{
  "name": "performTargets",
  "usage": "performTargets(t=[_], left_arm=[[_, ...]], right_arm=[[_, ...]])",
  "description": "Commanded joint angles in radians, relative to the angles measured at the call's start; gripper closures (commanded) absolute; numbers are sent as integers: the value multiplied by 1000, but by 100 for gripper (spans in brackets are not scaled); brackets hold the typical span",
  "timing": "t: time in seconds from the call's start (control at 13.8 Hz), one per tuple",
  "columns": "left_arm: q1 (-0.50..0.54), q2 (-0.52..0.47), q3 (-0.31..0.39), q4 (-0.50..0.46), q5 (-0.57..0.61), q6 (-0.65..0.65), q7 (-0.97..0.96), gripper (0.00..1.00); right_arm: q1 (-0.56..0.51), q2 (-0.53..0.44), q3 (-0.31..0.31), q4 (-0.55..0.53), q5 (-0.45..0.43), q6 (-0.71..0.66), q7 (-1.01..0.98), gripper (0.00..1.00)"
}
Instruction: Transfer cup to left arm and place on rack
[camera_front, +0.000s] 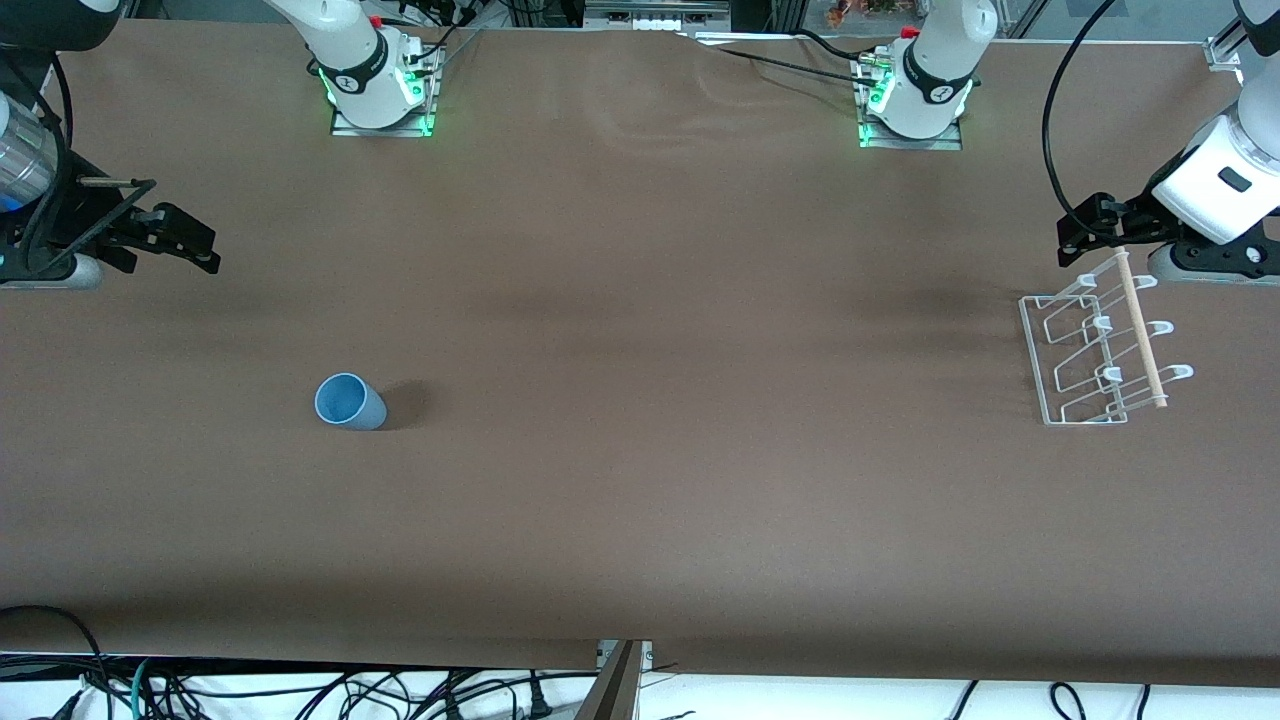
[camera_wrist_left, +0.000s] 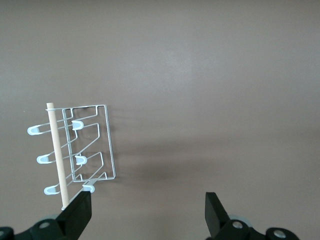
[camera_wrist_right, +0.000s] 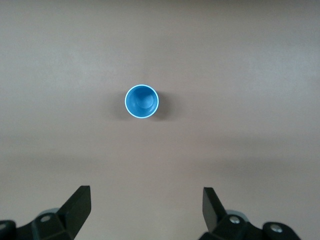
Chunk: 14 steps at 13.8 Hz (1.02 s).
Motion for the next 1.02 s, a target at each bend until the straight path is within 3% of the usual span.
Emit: performTargets(t=[0.0,0.95], left_arm=[[-6,-7,2,14,9,-22,13,0],[-8,-7,0,16,9,-22,12,0]], right_arm=[[-6,-3,-17,7,-6,-53,-61,1],[-4,18,-19,5,-3,-61,-51,1]])
